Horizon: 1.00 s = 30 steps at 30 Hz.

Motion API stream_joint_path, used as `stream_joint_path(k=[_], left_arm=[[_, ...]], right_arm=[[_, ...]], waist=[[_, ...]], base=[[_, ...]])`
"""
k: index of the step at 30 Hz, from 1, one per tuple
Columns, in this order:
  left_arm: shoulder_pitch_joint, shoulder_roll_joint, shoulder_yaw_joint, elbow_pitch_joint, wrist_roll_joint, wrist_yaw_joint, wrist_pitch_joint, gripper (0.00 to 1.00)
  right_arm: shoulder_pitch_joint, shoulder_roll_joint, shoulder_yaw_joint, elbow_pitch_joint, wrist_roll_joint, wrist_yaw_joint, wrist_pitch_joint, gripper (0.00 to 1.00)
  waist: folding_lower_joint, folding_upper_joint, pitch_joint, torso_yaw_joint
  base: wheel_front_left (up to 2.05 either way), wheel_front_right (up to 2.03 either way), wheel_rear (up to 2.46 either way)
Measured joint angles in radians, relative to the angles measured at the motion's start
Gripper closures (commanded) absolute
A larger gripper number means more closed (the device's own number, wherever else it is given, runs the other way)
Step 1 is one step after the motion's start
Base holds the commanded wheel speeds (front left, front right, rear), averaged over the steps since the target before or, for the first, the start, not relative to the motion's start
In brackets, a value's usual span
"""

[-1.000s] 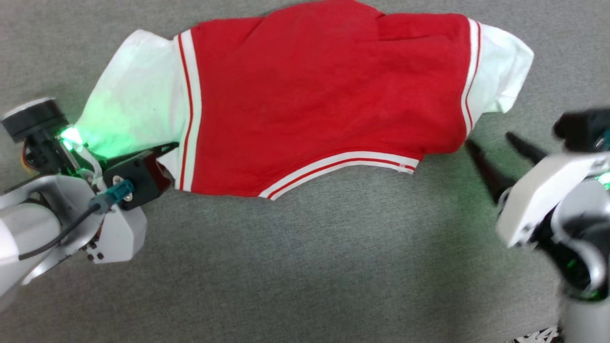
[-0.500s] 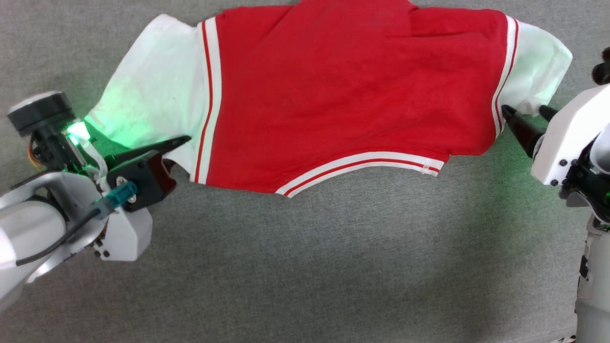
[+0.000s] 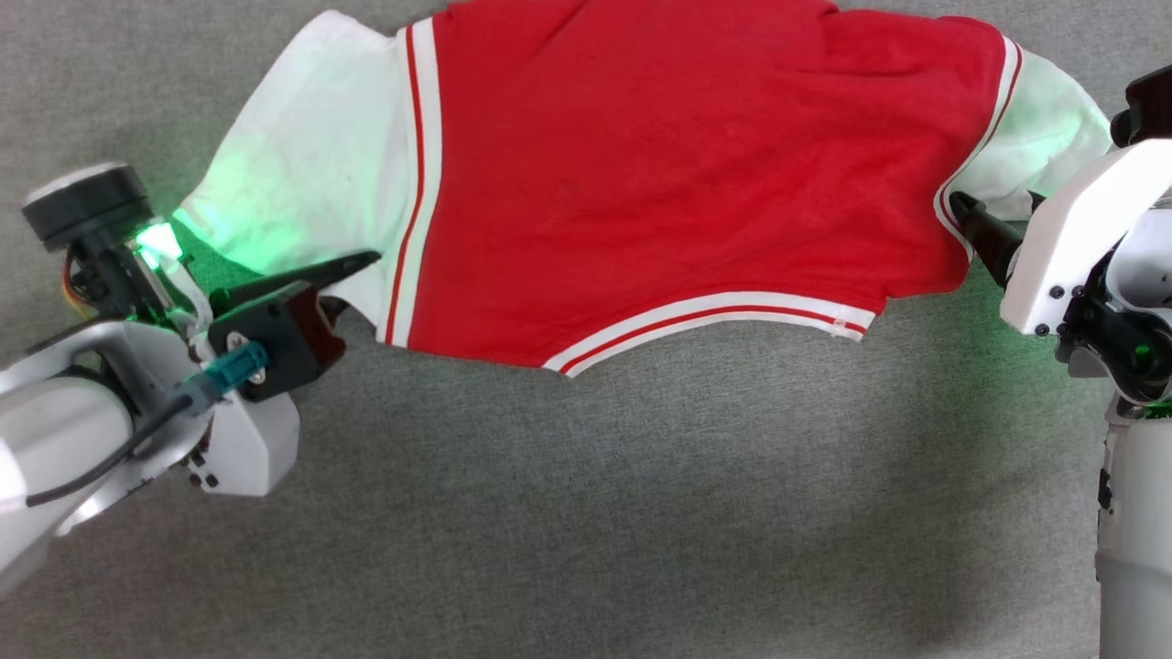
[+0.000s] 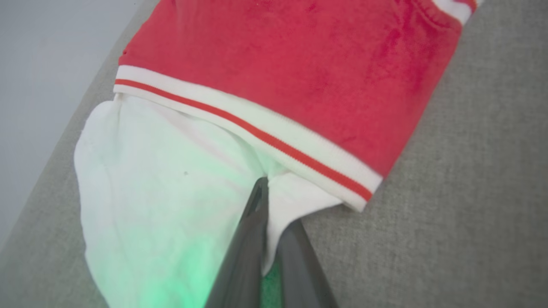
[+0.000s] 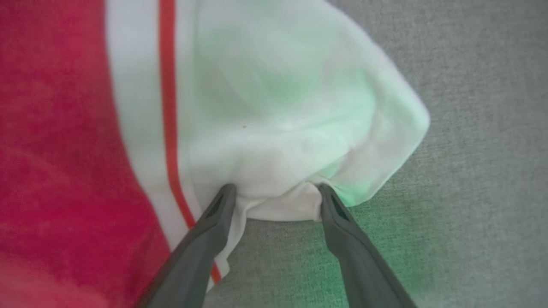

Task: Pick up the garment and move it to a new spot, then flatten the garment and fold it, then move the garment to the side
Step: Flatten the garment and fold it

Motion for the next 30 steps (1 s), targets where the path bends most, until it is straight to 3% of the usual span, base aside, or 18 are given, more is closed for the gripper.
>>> stream_joint_path(k=[1,2,3,4,16,23,30], left_arm=[[-0.002,-0.001,0.0,0.0,-0.002,0.0,-0.002,1.0],[-0.005,-0.001,0.0,0.001,-0.004,0.0,-0.003,1.0],[-0.007,-0.003,-0.001,0.001,-0.008,0.0,-0.003,1.0],[-0.011,-0.005,-0.002,0.004,-0.012,-0.001,-0.006,1.0],[-0.024,-0.077,-0.017,0.113,-0.196,-0.002,-0.085,1.0],[-0.078,-0.119,-0.018,0.133,-0.587,-0.001,-0.216,1.0],[-0.144,-0.049,0.014,0.048,-0.918,-0.001,-0.277,1.0]], right_arm=[[-0.003,-0.002,0.002,0.005,-0.003,0.0,-0.002,0.09],[-0.008,-0.002,0.007,0.011,-0.013,0.0,-0.004,0.51],[-0.015,-0.003,0.011,0.016,-0.021,0.0,-0.006,0.66],[-0.016,-0.005,0.012,0.021,-0.024,0.0,-0.009,1.0],[-0.015,0.012,-0.018,0.021,-0.071,0.001,-0.026,1.0],[0.008,0.011,-0.118,-0.168,0.037,0.0,-0.027,1.0],[-0.026,0.012,-0.204,-0.284,0.148,0.0,0.026,1.0]], waist=[[0.0,0.0,0.001,0.002],[0.0,0.0,0.003,0.004],[0.0,0.0,0.004,0.006],[0.0,0.0,0.005,0.008],[0.0,0.0,-0.042,0.032],[0.0,0.0,-0.115,0.071],[0.0,0.0,-0.188,0.133]], base=[[0.0,0.0,0.0],[0.0,0.0,0.0],[0.0,0.0,0.0],[0.0,0.0,0.0],[0.0,0.0,0.0],[0.0,0.0,0.0],[0.0,0.0,0.0]])
